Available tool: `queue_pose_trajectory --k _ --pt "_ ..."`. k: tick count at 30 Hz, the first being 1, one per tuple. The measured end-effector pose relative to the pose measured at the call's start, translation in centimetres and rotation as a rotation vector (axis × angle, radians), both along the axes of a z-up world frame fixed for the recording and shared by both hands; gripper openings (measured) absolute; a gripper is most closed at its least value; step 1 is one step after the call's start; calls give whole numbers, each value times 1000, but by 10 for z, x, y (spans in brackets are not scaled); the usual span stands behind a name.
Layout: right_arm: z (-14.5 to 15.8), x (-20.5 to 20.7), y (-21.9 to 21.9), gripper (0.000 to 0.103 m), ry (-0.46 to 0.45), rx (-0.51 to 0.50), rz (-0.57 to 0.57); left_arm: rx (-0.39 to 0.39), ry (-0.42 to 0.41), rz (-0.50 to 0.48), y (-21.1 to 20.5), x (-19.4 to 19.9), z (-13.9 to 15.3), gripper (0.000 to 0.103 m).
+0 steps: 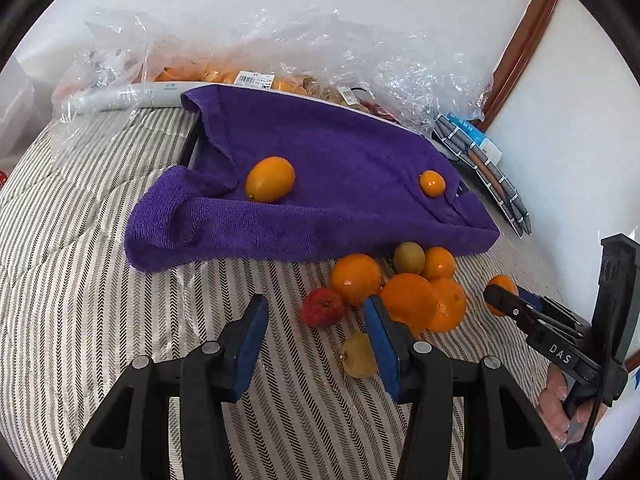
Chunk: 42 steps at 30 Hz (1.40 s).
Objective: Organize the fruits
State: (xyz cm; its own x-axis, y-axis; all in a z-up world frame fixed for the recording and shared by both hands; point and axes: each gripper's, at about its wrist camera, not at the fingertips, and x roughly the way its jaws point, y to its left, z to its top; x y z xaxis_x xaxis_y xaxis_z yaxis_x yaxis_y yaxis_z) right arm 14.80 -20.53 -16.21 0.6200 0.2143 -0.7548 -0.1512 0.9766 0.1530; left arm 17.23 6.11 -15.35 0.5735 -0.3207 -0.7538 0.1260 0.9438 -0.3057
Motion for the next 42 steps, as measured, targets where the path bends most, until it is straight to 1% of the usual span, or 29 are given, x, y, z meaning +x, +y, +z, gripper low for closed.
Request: queue_pose_trajectory --k 2,5,8,9,10,14,17,20,22,26,29,32,35,39,42 --pt "1 -1 -2 40 -1 23 6 4 16 -8 -3 3 -3 37" --pt "-1 0 -4 40 7 43 5 20 28 -11 -6 5 -6 30" --pt "-1 1 -5 40 13 60 7 5 40 -28 -9 10 -7 27" --pt "-2 1 -5 40 16 61 8 11 38 -25 -10 11 -7 24" --pt "-2 2 -4 40 20 60 9 22 36 -23 -11 12 -8 23" --pt "-3 2 0 40 18 31 16 24 23 -25 -12 9 -8 23" --pt "-2 0 0 40 9 36 25 24 5 -6 -9 6 -7 23" --pt "-1 -2 -5 40 -2 54 15 55 -60 29 -5 -2 2 23" --pt "1 -4 -9 40 -14 72 0 57 -89 45 -2 -5 6 23" --pt "3 -7 -19 40 -36 116 -38 38 -105 72 5 -6 11 23" --pt "5 -9 -24 40 -54 131 -55 33 -127 96 8 -8 15 23" --pt "4 -7 -26 40 -41 139 -70 20 -125 112 11 -7 15 23" --pt "5 -6 -24 40 -38 119 -81 4 -125 118 13 -8 16 23" --pt "6 -9 -19 40 -46 69 -88 23 -146 128 12 -11 19 23" --pt "6 -11 -18 40 -45 71 -84 13 -157 120 12 -13 21 23"
